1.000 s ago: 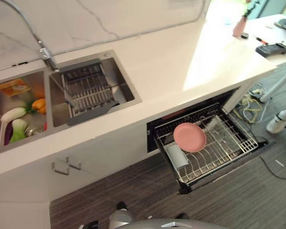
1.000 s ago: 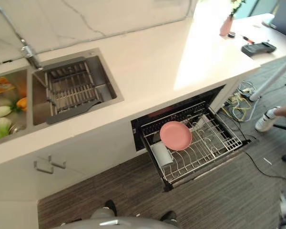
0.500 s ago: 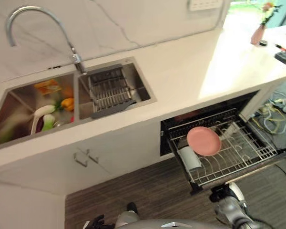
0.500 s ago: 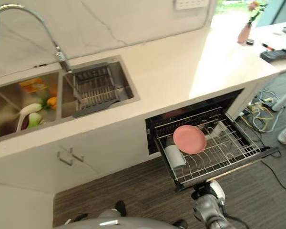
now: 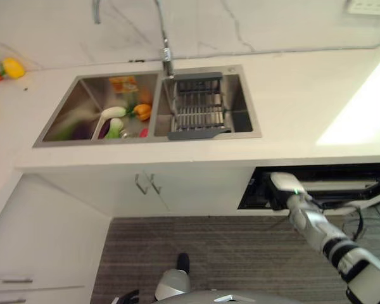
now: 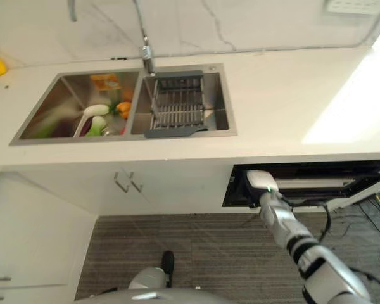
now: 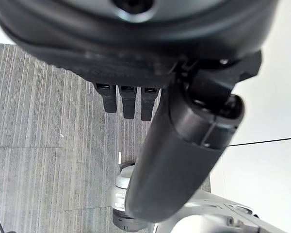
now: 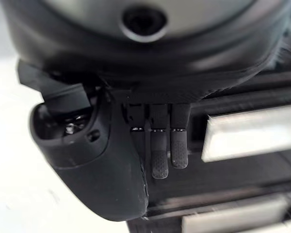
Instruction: Place the dishes in the dishwasher.
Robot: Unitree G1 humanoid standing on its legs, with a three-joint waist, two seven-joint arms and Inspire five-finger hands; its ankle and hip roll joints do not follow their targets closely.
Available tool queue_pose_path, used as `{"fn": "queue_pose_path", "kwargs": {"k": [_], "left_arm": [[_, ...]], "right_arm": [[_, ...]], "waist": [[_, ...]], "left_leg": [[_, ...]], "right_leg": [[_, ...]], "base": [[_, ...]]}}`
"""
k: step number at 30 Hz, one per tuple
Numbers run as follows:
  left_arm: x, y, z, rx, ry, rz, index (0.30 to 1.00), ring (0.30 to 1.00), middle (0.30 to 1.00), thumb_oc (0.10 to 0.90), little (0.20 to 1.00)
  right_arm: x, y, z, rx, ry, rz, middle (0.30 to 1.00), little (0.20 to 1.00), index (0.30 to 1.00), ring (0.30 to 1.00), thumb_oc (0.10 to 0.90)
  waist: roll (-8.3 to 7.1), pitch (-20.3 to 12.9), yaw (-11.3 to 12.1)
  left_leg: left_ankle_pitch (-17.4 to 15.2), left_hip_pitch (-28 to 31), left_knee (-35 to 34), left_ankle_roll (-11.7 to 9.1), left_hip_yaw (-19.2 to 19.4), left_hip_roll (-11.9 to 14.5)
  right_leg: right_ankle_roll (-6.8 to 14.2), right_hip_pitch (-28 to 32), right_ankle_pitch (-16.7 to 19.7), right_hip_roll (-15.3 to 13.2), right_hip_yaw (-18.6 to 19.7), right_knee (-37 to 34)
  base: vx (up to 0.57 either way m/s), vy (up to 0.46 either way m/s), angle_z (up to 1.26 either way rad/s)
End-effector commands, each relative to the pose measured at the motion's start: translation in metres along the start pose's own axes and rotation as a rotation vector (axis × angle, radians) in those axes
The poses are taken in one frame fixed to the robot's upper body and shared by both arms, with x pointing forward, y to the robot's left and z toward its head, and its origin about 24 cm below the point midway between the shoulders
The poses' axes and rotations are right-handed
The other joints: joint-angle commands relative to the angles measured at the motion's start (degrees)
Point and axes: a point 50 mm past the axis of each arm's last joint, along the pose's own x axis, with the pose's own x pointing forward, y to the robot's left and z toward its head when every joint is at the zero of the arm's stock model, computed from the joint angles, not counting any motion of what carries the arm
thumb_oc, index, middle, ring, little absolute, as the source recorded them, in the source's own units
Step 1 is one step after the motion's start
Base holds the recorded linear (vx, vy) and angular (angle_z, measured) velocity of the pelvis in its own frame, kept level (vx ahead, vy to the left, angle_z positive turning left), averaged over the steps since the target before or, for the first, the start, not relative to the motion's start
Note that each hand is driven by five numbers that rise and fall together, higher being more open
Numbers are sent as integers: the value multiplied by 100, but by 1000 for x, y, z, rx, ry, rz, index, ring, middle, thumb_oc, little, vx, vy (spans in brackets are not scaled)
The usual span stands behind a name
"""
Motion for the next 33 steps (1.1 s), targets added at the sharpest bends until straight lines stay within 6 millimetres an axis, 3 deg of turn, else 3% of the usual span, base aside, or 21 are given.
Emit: {"fn": "queue_pose_path", "kwargs": {"k": [1,6,9,10,11,12,14,15,16,17,20,21,22,24,27,33], "left_arm": [[1,11,3,104,-12,-3,900,900,900,800,900],[-2,20,-15,116,62,21,900,900,900,800,900],[-4,22,-23,90,103,41,900,900,900,800,900],[-4,21,-26,79,115,41,900,900,900,800,900],[-5,20,-27,61,121,41,900,900,900,800,900],[-5,18,-27,43,123,38,900,900,900,800,900],[-4,14,-24,-13,110,35,900,900,900,800,900],[-4,14,-25,-13,111,36,900,900,900,800,900],[-3,13,-22,-44,101,33,900,900,900,800,900],[0,9,-13,-109,77,16,900,900,900,800,900],[5,8,11,-190,-10,11,900,900,900,800,900],[7,9,20,-197,-50,16,900,900,900,800,900],[6,9,20,-194,-49,17,900,900,900,800,900],[10,16,38,-198,-110,46,900,900,900,800,900],[11,21,53,-231,-165,24,900,900,900,800,900],[11,23,48,-206,-140,-46,900,900,900,800,900]], "right_arm": [[28,-144,49,-33,-215,-505,300,300,300,300,400],[33,-131,27,-5,-99,-448,300,300,300,300,400],[34,-115,31,41,-98,-416,302,302,302,302,402],[34,-108,34,55,-105,-399,340,340,340,340,427],[34,-102,38,74,-115,-388,573,573,573,573,582],[34,-93,44,103,-127,-369,900,900,900,900,800],[31,-64,54,191,-141,-303,900,900,900,900,800],[30,-63,54,192,-140,-302,900,900,900,900,800],[28,-45,58,242,-136,-255,900,900,900,900,800],[17,5,61,357,-83,-118,900,900,900,900,800],[-23,94,43,606,150,123,900,900,900,900,800],[-39,118,35,671,235,184,900,900,900,900,800],[-40,119,35,674,237,185,900,900,900,900,800],[-84,169,19,769,432,328,900,900,900,900,800],[-118,197,7,757,536,455,900,900,900,900,800],[-129,203,-3,631,503,559,900,900,900,900,800]], "waist": [[-87,-127,581],[-87,-65,733],[-103,-38,721],[-99,-22,703],[-104,-15,671],[-107,-3,633],[-113,12,524],[-122,5,523],[-135,9,452],[-153,8,308],[-210,-29,49],[-226,-39,2],[-235,-47,8],[-287,-105,-133],[-322,-182,-245],[-293,-189,-536]], "left_leg": [[400,-594,54,144,177,259],[453,-748,31,164,26,212],[441,-770,23,186,13,194],[425,-756,23,187,12,194],[415,-743,23,196,27,188],[402,-728,22,205,45,184],[365,-685,20,225,92,184],[368,-686,18,234,98,175],[350,-654,19,243,134,174],[307,-579,25,259,201,182],[235,-454,45,266,298,188],[203,-429,61,267,296,188],[201,-433,68,274,297,181],[107,-348,128,299,298,132],[-58,-228,214,358,300,4],[-466,168,262,628,241,-332]], "right_leg": [[267,41,-713,-346,231,399],[268,13,-711,-356,96,446],[273,-14,-701,-386,102,477],[280,-22,-701,-397,128,495],[286,-27,-691,-417,147,512],[294,-32,-679,-439,169,526],[303,-44,-657,-483,223,553],[302,-43,-652,-491,212,553],[301,-48,-646,-510,251,569],[293,-36,-655,-525,309,598],[282,-11,-683,-536,399,636],[280,22,-698,-533,413,634],[279,26,-693,-538,399,629],[296,93,-707,-570,409,634],[344,144,-710,-702,436,746],[525,-92,-870,-1428,803,2301]], "base": [[5,25,29],[4,46,29],[2,33,15],[1,33,16],[1,23,10],[-9,29,9],[-13,19,8],[-6,13,4],[0,0,0],[0,0,0],[0,-11,-8],[5,-12,-24],[8,-21,-17],[20,-7,-19],[34,68,-12],[58,183,-16]]}}
